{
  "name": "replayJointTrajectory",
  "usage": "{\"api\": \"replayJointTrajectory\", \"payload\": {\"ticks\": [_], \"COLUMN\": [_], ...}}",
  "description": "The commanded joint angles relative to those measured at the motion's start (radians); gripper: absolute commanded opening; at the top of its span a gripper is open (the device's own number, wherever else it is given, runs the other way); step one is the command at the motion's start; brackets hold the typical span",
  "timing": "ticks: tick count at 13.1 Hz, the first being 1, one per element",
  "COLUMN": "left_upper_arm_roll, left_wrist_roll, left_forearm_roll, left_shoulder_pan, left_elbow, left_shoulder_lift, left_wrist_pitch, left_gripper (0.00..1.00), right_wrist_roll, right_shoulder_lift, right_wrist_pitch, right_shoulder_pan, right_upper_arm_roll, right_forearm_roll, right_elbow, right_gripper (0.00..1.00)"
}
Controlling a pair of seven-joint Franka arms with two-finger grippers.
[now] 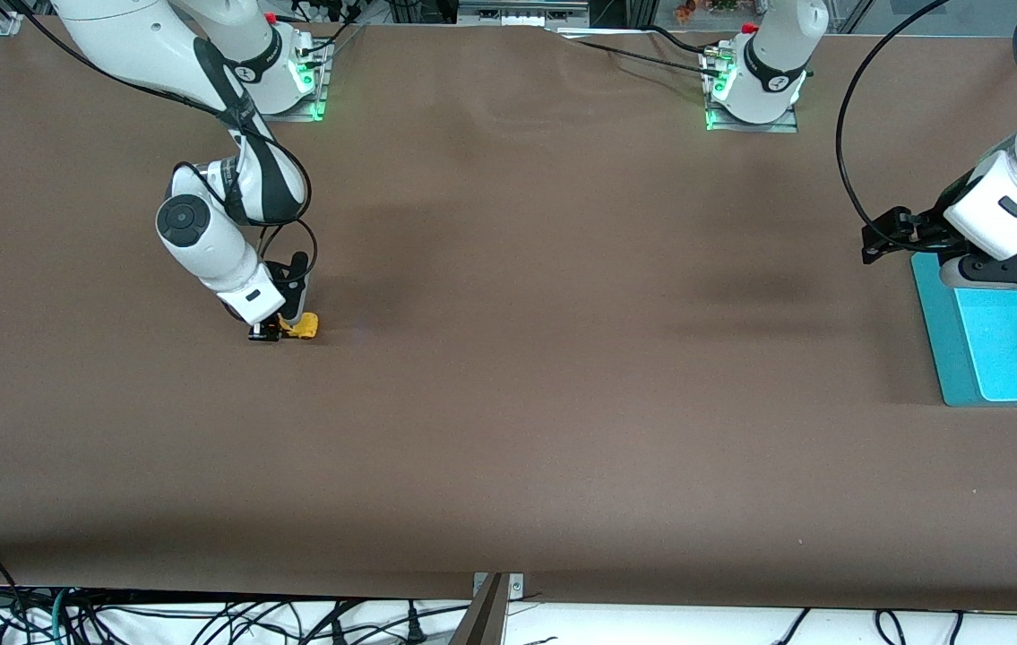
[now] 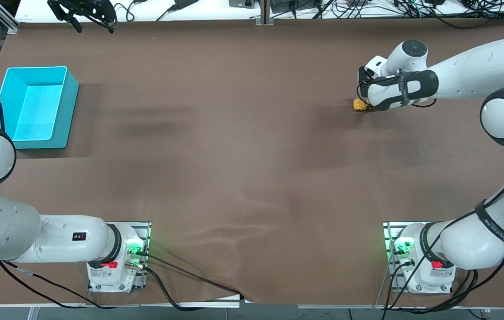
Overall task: Wind and store yellow beetle car
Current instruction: 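Lower the right gripper and close it on the car's body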
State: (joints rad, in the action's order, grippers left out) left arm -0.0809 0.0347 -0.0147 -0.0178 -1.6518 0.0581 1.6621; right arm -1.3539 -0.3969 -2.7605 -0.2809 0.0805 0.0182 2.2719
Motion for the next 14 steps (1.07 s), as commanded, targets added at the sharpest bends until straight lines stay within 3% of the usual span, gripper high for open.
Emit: {"api": "replayJointTrajectory", "payload": {"ticks": [1, 8, 14], "left_upper_arm_roll": [-0.003, 0.001, 0.001], "left_wrist_roll": [-0.001, 0.002, 0.002], "left_forearm_roll": [-0.011, -0.010, -0.008], "left_shoulder_pan": [0.004, 0.001, -0.002], "left_elbow": [-0.003, 0.036, 0.049], "left_shoulder_lift": [-0.008, -0.008, -0.009], "left_wrist_pitch": [-0.016, -0.036, -0.042], "left_gripper": [1.00, 1.00, 1.00], "right_wrist_roll": [-0.060, -0.210, -0.506], "right_shoulder_lift": [-0.011, -0.036, -0.060], "right_wrist_pitch": [-0.005, -0.005, 0.002], "right_shoulder_pan": [0.042, 0.149, 0.204], "right_upper_arm_roll": [-0.018, -0.021, -0.019], "right_forearm_roll": [0.006, 0.011, 0.216], "right_elbow": [0.012, 0.012, 0.011], "right_gripper": [0.28, 0.28, 0.28]}}
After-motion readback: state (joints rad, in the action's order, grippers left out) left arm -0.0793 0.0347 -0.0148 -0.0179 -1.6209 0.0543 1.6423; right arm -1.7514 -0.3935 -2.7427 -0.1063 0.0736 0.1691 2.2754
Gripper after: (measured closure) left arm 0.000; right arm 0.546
